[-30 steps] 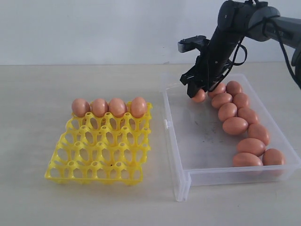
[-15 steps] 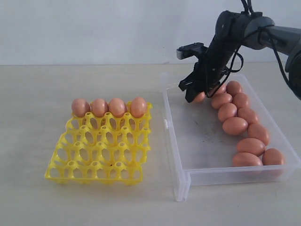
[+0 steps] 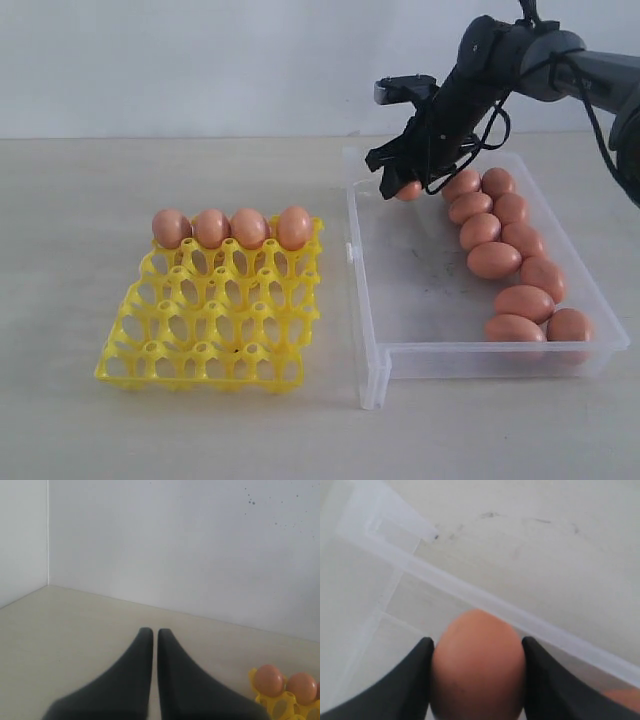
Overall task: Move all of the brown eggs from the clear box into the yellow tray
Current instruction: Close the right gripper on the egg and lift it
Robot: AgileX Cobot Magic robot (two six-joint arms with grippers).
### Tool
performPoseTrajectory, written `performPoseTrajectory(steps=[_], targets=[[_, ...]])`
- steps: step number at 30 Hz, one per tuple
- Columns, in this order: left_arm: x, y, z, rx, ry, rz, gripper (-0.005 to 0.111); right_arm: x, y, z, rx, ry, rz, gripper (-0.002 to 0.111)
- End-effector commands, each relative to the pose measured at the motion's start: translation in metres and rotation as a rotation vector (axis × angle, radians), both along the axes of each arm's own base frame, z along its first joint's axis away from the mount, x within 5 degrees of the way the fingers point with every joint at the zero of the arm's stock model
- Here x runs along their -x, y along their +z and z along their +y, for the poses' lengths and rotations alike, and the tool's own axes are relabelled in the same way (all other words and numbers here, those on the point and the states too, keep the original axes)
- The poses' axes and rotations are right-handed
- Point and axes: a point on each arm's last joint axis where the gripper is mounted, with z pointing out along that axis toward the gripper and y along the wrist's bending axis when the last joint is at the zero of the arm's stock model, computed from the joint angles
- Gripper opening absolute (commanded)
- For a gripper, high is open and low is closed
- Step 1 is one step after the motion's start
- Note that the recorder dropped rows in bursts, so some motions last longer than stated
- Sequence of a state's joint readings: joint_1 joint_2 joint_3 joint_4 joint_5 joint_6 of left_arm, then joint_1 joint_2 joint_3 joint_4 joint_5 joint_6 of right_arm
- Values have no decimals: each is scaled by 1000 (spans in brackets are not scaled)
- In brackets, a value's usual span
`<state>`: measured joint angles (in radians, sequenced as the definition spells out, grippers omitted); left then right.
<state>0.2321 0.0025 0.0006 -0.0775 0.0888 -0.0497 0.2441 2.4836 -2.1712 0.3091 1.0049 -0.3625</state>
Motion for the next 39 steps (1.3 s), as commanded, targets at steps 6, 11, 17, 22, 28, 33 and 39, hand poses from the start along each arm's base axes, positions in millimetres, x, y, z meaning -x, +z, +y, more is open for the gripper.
performPoseTrajectory(steps=[6, 11, 17, 22, 28, 33, 39], targets=[[0, 2, 0, 14, 2, -19, 4, 19, 60, 8, 91, 59, -45, 0], [0, 2, 0, 14, 2, -19, 4, 42, 63, 41, 195, 185, 7, 0], [0, 2, 0, 14, 2, -19, 4, 52, 63, 60, 266, 207, -7, 0], [0, 2, 0, 14, 2, -19, 4, 45, 64, 57, 270, 54, -41, 0], [0, 2, 0, 14, 2, -19, 4, 26, 72, 65, 120, -114, -240, 0], [0, 2, 0, 14, 2, -19, 4, 11, 58, 56, 117, -281, -429, 0], [0, 2, 0, 14, 2, -19, 4, 13, 17, 61, -48, -267, -593, 0]])
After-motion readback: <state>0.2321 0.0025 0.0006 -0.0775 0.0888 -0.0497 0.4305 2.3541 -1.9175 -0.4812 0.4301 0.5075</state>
